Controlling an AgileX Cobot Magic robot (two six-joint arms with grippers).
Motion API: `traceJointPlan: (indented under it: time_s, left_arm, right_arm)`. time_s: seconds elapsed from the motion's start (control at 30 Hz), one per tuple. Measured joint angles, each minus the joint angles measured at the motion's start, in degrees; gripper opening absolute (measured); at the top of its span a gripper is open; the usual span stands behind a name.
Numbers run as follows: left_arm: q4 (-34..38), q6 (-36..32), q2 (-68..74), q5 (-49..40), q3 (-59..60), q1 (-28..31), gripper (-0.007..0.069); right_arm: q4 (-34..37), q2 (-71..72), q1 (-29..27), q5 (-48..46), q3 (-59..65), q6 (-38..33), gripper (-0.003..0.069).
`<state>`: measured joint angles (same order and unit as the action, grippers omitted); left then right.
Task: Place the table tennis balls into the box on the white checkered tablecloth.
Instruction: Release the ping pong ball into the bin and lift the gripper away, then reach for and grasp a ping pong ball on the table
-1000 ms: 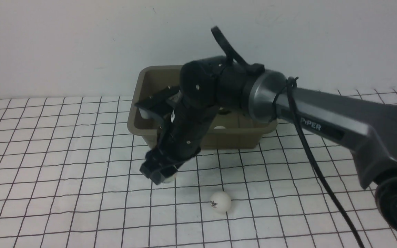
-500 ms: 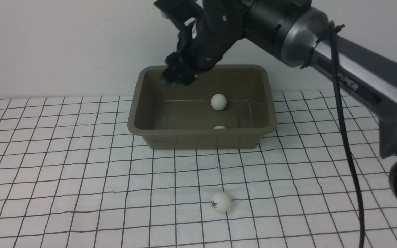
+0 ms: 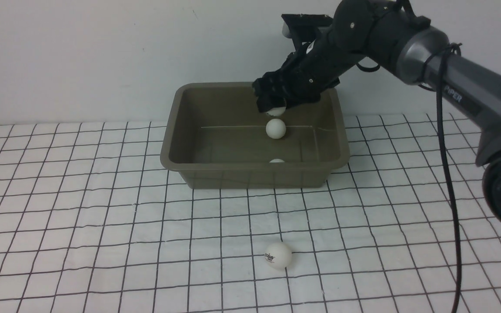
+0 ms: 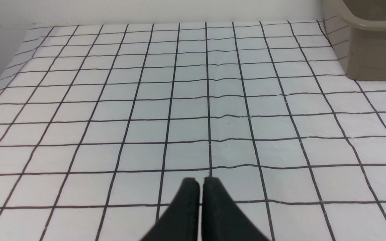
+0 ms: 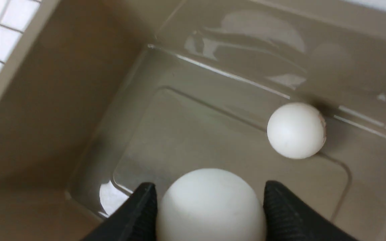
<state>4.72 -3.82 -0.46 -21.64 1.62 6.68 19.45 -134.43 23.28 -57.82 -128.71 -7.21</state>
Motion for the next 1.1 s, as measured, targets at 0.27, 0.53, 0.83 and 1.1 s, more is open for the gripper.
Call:
traceJointPlan:
  time_s: [0.27,0.53,0.83,1.1]
  left_arm:
    - [0.00,0.00,0.00,0.00,0.00,0.00,-0.0004]
    - [0.00,0.00,0.00,0.00,0.00,0.00,-0.0004]
    - [0.00,0.00,0.00,0.00,0.00,0.00,-0.0004]
    - [0.00,0.00,0.00,0.00,0.00,0.00,-0.0004]
  right_arm:
    - [-1.17,0.49,0.36,-4.36,0.04,-0.47,0.0476]
    - [-2.32,5.05,0.36,-13.19,0.04,-1.38,0.0480]
    - [-2.61,10.09,4.97,-13.90,0.04,0.65,0.0480]
    - [-9.13,16.38,14.59,-13.95,9.06,1.92,0.0480]
